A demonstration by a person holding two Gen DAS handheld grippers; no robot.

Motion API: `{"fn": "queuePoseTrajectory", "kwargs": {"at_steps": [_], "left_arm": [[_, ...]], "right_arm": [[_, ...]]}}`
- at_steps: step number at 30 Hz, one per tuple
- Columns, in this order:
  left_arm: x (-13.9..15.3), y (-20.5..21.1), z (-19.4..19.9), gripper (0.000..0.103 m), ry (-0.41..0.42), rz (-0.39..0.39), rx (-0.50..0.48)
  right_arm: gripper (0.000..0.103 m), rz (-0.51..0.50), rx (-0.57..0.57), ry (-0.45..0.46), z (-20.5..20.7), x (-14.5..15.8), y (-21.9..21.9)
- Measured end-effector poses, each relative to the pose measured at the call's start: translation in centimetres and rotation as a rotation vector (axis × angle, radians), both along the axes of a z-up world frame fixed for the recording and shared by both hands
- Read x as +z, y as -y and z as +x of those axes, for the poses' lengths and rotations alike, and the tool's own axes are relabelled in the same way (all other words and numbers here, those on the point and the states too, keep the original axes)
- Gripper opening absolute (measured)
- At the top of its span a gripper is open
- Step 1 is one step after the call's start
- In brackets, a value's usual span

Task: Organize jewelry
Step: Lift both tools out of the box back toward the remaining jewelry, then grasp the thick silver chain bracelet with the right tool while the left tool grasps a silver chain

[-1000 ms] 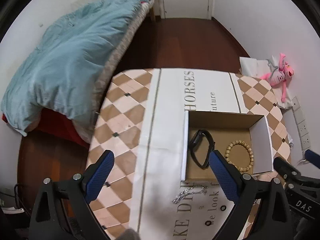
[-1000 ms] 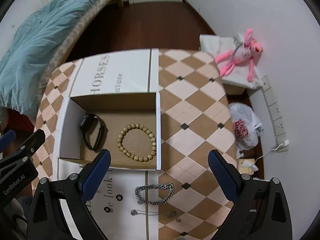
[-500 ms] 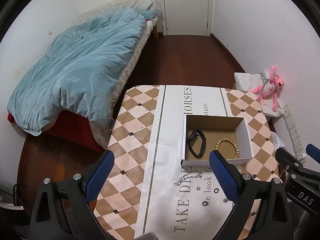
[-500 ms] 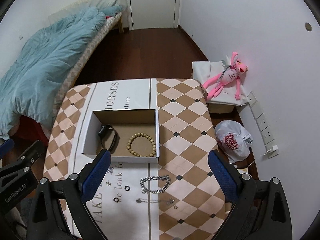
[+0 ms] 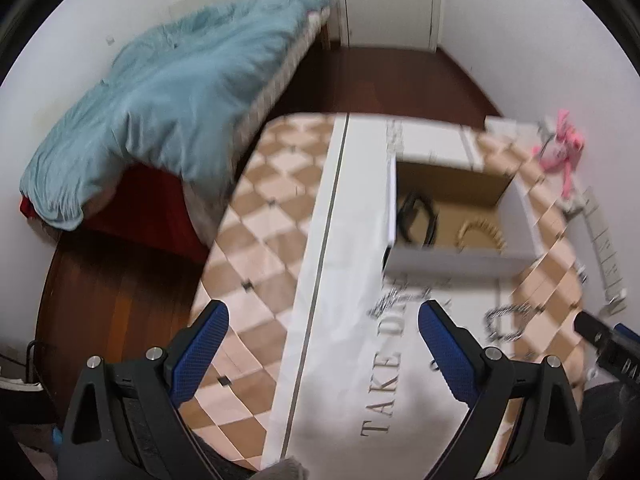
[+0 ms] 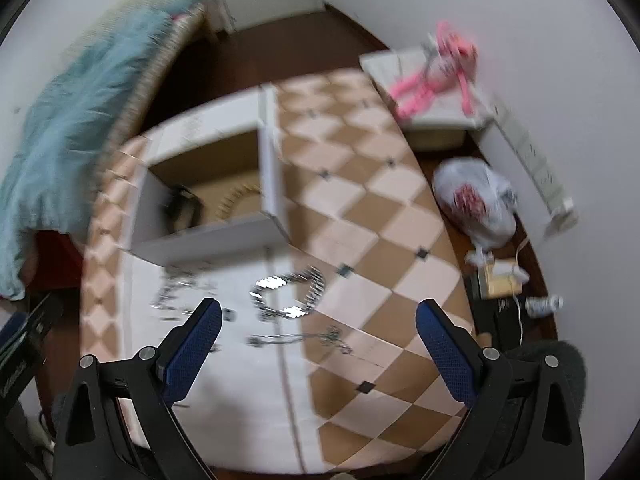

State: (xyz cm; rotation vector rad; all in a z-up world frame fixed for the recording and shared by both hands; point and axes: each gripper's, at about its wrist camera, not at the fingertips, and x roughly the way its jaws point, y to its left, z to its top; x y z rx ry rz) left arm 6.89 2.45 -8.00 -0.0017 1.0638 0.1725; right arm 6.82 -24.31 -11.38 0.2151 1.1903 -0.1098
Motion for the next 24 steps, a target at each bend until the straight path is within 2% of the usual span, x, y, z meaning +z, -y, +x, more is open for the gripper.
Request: {"fn": "queuePoseTrajectory", "kwargs": {"at_steps": [3, 6, 8, 10, 14, 17, 19, 21, 24], "left_arm": [[-3.1, -0.1, 0.4, 0.097, -0.064, 0.005, 0.012], [-5.5, -0.4, 0.7, 0.097, -0.102, -0.001, 0.023], [-6.8, -0.6, 1.1, 0.097, -0.124, 0.008, 0.027], [-7.6, -0.8, 1.5, 0.097, -0.135, 0.009, 0.023], [-8.9, -0.6, 2.3, 0.097, -0.153, 0.013, -0.004], [-9.6, -0.1, 2.7, 0.097, -0.156, 0.003, -0.039], [-10.3, 0.5, 3.1, 0.096, -0.175, -0.028, -0.079], [-10.9, 1.0, 3.4, 0.096, -0.196, -0.059, -0.109], [-11.6, 1.8, 3.8, 0.096, -0.215, -0.086, -0.147]], "right_arm": [[0.099, 0.01, 0.004, -0.066, 1.2, -4.0, 0.7], [0.098, -0.027, 0.032, -0.085, 2.2, -6.8, 0.2], [0.088, -0.056, 0.045, -0.102, 2.8, -8.2, -0.2], [0.075, -0.074, 0.054, -0.109, 3.3, -9.1, -0.5], [0.066, -0.119, 0.092, -0.075, 3.7, -8.9, -1.5], [0.052, -0.125, 0.121, -0.054, 3.7, -8.7, -2.1], [0.023, -0.123, 0.125, -0.051, 3.8, -8.5, -2.1], [0.009, -0.104, 0.12, -0.052, 3.9, -8.5, -1.5], [0.009, -0.076, 0.116, -0.05, 4.1, -8.5, -1.0]]}}
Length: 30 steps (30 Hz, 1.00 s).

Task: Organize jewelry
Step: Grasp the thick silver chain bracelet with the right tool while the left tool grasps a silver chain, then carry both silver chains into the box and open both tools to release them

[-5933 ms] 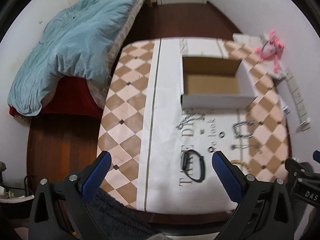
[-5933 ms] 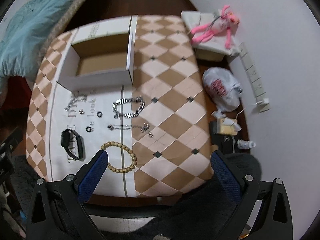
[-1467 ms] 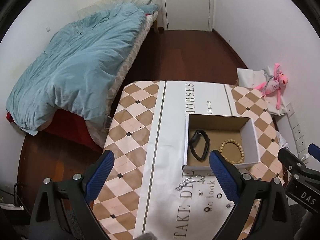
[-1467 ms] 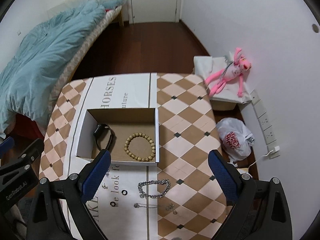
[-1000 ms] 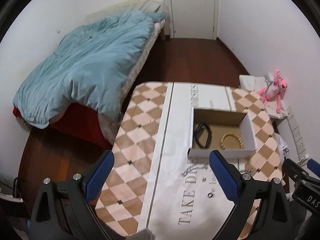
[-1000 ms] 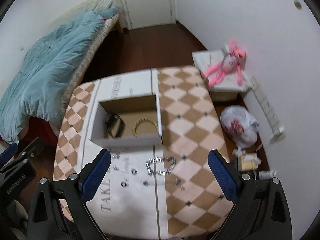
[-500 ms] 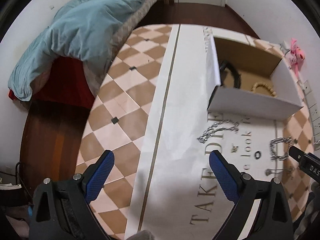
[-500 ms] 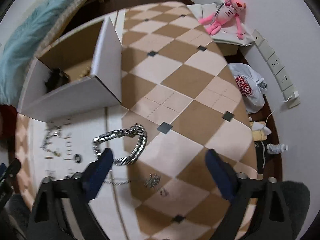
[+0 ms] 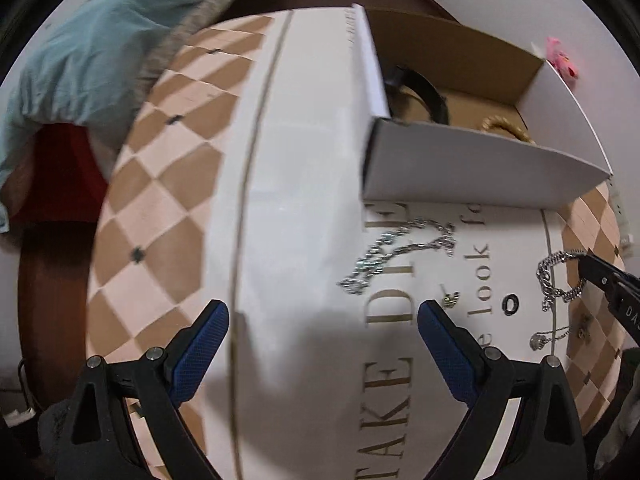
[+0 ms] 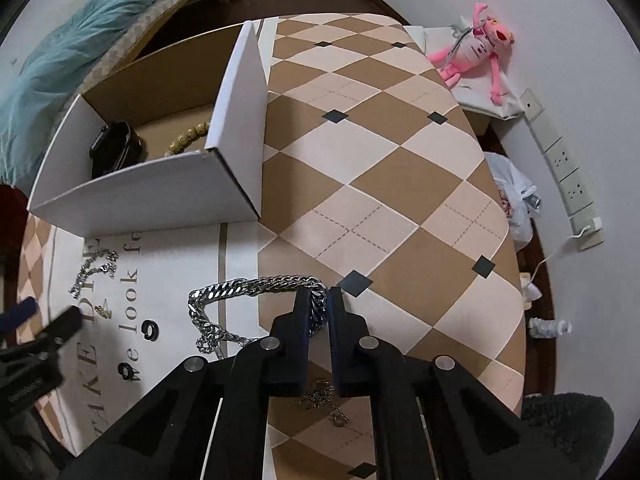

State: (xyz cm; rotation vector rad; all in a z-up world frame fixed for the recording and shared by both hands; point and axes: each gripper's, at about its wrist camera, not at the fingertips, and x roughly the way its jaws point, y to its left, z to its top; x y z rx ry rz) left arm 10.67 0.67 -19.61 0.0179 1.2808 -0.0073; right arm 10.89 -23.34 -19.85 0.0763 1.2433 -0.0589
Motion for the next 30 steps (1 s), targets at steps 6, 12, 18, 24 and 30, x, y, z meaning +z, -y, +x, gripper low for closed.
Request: {"fn": "queuePoseTrajectory", "kwargs": {"at_steps": [6, 12, 18, 24, 30], "left_arm": [[0.1, 0.8, 0.4, 0.061, 0.016, -0.029, -0.048], [0.7, 1.8, 0.9, 0.005, 0.04, -0.053, -0.094], [1.8, 1.0, 0.6, 0.001, 0.062, -0.116, -0.096], [5.4, 0.6, -0.4, 0.001, 0.111, -0.191, -0.097], [9.7, 0.4, -0.5, 0.001, 0.166, -0.244, -0.123]], "right_arm": [[0.008, 0.019, -0.008, -0.004, 0.0, 0.1, 0.1], [0.008, 0.067, -0.027, -0.018, 0.0, 0.1, 0.5], [0.008, 0.139, -0.032, 0.004, -0.9, 1.8, 0.5], [0.008, 0.184, 0.001, 0.067, -1.5, 5.6, -0.2], [0.008, 0.243, 0.036, 0.129, -1.3, 9.9, -0.8]]}}
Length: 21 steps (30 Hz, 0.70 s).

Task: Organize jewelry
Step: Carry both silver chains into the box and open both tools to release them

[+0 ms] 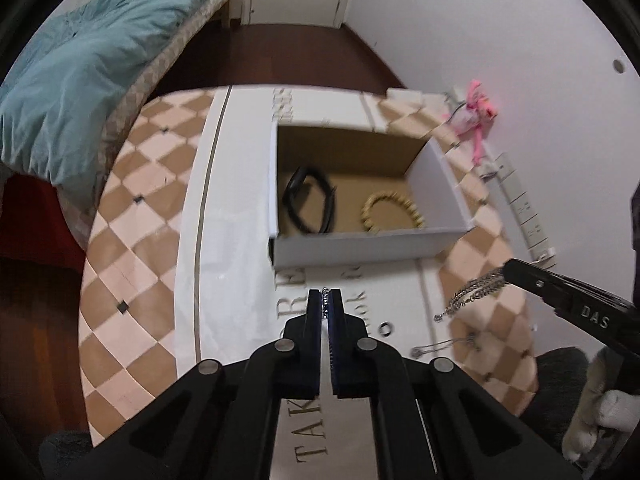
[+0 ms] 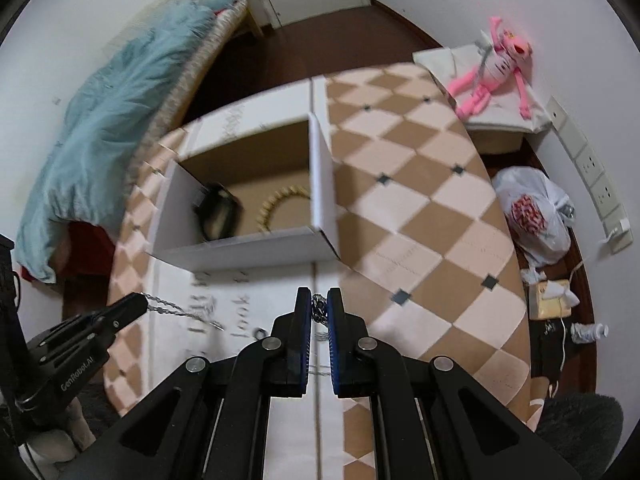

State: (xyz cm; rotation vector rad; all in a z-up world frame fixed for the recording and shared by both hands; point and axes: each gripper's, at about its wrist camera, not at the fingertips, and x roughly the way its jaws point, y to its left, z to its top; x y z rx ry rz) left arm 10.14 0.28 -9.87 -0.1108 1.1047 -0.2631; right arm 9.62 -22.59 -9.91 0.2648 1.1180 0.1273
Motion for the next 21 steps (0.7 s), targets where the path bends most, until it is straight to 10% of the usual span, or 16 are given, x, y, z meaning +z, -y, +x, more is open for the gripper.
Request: {"fn": "queuePoseTrajectory", "kwargs": {"at_steps": [11, 21], "left_arm": [[8.8, 1.2, 4.0, 0.001, 0.126, -0.043, -0.076], [3.9, 2.0, 10.8, 0.001, -0.008, -0.025, -0.092]], "right_arm": [[0.008, 0.038, 0.114, 0.117, 4.5, 8.9, -1.9], [0.008, -0.03, 0.141, -0.016, 13.7, 4.5, -3.2]]}}
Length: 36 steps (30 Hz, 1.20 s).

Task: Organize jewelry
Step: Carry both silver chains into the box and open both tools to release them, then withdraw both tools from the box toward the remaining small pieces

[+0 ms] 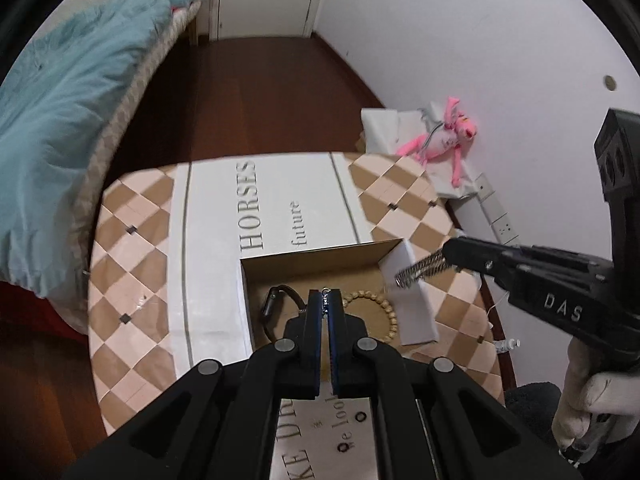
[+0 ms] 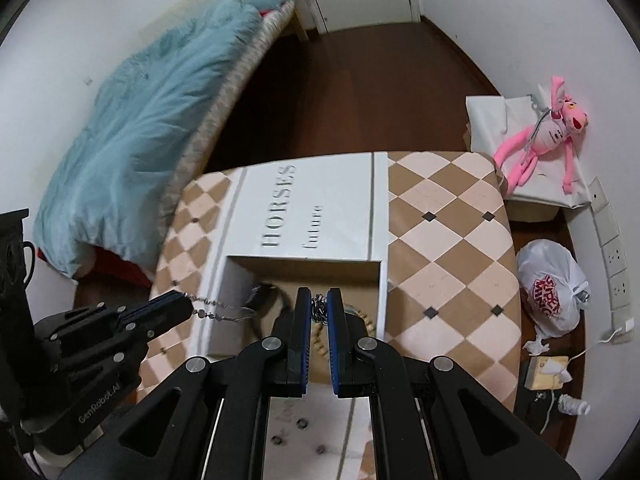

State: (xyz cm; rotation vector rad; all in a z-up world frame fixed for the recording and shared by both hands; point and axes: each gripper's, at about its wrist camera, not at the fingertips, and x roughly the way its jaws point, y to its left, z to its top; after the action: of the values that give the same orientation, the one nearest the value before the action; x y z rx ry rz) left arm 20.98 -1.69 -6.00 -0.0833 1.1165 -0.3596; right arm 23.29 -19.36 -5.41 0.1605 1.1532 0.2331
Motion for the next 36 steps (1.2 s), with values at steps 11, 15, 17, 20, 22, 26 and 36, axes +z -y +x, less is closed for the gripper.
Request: {"fn": "queuePoseTrajectory", "kwargs": {"at_steps": [11, 15, 17, 20, 22, 26, 36], "left_arm": [[-3.7, -1.1, 3.7, 0.006, -0.142, 0.021, 0.099], [-3.6, -1.8, 3.8, 0.021, -0.118, 0.061, 0.139], [-3.5, -2.1, 3.7, 0.046, -0.098, 0.078, 0.154], [-3.6, -2.4, 3.4, 0.091, -0.078, 0.117, 0.176], [-3.6, -2.6, 3.1, 0.092, -0.061, 0.148, 0.193], [-3.4, -2.8, 2.3, 0.096, -0.023, 0.173, 0.214], [-3.9, -2.4, -1.0, 0.099, 0.06, 0.231, 0.259]], "right_arm": [[0.008, 0.003, 0.054, -0.08, 4.1, -2.7, -1.6], [0.008, 0.0, 0.063, -0.116, 4.6, -3.5, -2.0], [0.009, -0.005, 0.064, -0.157, 4.9, -4.5, -2.0], [0.012, -0.048, 0.047, -0.182, 4.8, -5.8, -1.5], [0.03, -0.076, 0.033, -0.167, 4.4, -5.8, -1.0], [0.068, -0.114, 0.01, -0.118, 3.5, -4.8, -0.2], [0.101, -0.294, -0.043, -0.071, -2.1, -6.4, 0.0]]}}
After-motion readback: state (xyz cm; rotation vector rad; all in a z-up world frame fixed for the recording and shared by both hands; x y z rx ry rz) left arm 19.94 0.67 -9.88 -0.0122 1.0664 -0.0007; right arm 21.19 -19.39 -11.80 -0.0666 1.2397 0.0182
